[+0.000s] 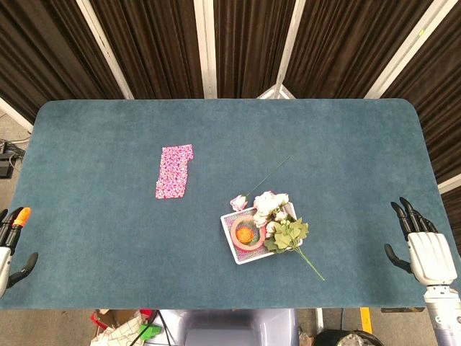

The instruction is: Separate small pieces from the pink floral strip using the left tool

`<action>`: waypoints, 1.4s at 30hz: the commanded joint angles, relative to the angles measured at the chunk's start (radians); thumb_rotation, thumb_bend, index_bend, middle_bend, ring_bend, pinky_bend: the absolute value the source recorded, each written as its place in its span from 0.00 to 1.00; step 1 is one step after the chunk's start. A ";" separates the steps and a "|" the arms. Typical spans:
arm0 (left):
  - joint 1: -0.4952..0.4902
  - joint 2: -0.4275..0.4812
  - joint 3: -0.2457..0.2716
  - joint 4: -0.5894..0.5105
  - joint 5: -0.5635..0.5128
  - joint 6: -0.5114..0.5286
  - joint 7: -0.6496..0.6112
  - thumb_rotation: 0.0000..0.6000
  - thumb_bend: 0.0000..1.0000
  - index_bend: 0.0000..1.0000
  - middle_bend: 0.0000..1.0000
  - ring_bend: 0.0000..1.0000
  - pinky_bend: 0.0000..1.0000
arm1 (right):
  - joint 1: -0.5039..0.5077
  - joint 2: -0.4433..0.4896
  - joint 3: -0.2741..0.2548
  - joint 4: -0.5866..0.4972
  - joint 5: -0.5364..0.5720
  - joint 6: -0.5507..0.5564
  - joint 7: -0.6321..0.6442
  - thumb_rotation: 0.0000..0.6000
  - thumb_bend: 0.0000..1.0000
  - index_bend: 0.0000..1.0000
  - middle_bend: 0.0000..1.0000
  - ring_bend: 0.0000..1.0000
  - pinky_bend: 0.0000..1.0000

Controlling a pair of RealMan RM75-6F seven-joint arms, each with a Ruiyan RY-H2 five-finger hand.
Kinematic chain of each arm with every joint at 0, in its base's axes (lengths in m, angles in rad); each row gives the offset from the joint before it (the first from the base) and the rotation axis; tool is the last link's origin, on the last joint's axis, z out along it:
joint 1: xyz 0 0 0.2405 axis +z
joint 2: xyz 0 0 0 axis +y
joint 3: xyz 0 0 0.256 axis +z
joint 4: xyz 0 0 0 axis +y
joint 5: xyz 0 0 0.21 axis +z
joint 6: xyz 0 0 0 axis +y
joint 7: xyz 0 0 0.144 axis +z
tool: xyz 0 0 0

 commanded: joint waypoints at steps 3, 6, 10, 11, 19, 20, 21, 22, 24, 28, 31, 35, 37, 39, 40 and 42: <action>0.000 -0.001 0.000 0.000 0.000 0.000 0.001 1.00 0.45 0.00 0.05 0.04 0.19 | -0.001 0.001 -0.001 0.000 -0.002 0.002 0.002 1.00 0.37 0.00 0.05 0.15 0.26; 0.001 0.000 0.001 0.000 0.000 0.000 0.001 1.00 0.45 0.00 0.05 0.04 0.19 | -0.002 0.002 -0.001 -0.002 -0.003 0.004 0.001 1.00 0.37 0.00 0.05 0.15 0.26; 0.002 0.001 0.002 0.001 0.000 0.000 0.000 1.00 0.45 0.00 0.05 0.04 0.19 | -0.004 0.002 -0.001 -0.003 -0.006 0.011 0.005 1.00 0.37 0.00 0.05 0.15 0.26; 0.002 0.001 0.002 0.000 0.000 0.001 0.000 1.00 0.45 0.00 0.05 0.04 0.19 | -0.004 0.002 -0.001 -0.002 -0.006 0.010 0.004 1.00 0.37 0.00 0.05 0.15 0.26; -0.008 -0.002 -0.001 0.004 -0.002 -0.015 0.004 1.00 0.45 0.00 0.05 0.04 0.19 | -0.004 0.005 0.000 -0.001 -0.002 0.008 0.011 1.00 0.37 0.00 0.05 0.15 0.26; -0.008 -0.002 -0.002 0.005 -0.003 -0.015 0.003 1.00 0.45 0.00 0.05 0.04 0.19 | -0.004 0.005 -0.001 -0.001 -0.003 0.008 0.010 1.00 0.37 0.00 0.05 0.15 0.26; -0.009 -0.002 -0.003 0.005 -0.004 -0.015 -0.001 1.00 0.45 0.00 0.06 0.05 0.19 | -0.004 0.005 -0.001 -0.002 -0.003 0.007 0.009 1.00 0.37 0.00 0.05 0.15 0.26; -0.009 -0.002 -0.004 0.006 -0.006 -0.015 -0.003 1.00 0.45 0.00 0.06 0.05 0.19 | -0.004 0.005 -0.001 -0.003 -0.003 0.007 0.009 1.00 0.37 0.00 0.05 0.15 0.26; -0.010 -0.001 -0.006 0.007 -0.010 -0.016 -0.008 1.00 0.45 0.00 0.06 0.05 0.19 | -0.004 0.005 -0.001 -0.003 -0.003 0.006 0.007 1.00 0.37 0.00 0.05 0.15 0.26; -0.011 0.002 -0.007 0.006 -0.013 -0.020 -0.013 1.00 0.45 0.00 0.07 0.05 0.19 | -0.003 0.005 -0.001 -0.004 0.000 0.003 0.005 1.00 0.37 0.00 0.05 0.15 0.26; -0.019 0.001 -0.008 0.011 -0.002 -0.021 -0.020 1.00 0.46 0.00 0.09 0.07 0.19 | -0.003 0.004 -0.001 -0.005 0.001 0.003 0.004 1.00 0.37 0.00 0.05 0.15 0.26; -0.036 -0.006 -0.017 0.030 0.012 -0.027 -0.028 1.00 0.47 0.00 0.18 0.13 0.22 | -0.003 0.005 -0.002 -0.006 0.001 0.001 0.003 1.00 0.37 0.00 0.05 0.15 0.26; -0.050 -0.005 -0.022 0.036 0.013 -0.043 -0.029 1.00 0.47 0.00 0.25 0.19 0.27 | -0.003 0.005 -0.002 -0.006 0.002 0.000 0.003 1.00 0.37 0.00 0.05 0.15 0.26; -0.076 0.003 -0.034 0.036 0.013 -0.067 -0.038 1.00 0.48 0.00 0.30 0.23 0.30 | -0.003 0.004 -0.001 -0.005 0.003 -0.001 0.003 1.00 0.37 0.00 0.05 0.15 0.26; -0.086 0.008 -0.039 0.033 0.012 -0.078 -0.043 1.00 0.49 0.00 0.32 0.25 0.32 | -0.002 0.003 -0.001 -0.005 0.004 -0.002 0.002 1.00 0.37 0.00 0.05 0.15 0.26; -0.119 0.025 -0.053 0.021 0.006 -0.118 -0.057 1.00 0.52 0.00 0.41 0.31 0.36 | -0.002 0.003 -0.001 -0.005 0.005 -0.004 0.002 1.00 0.37 0.00 0.05 0.15 0.26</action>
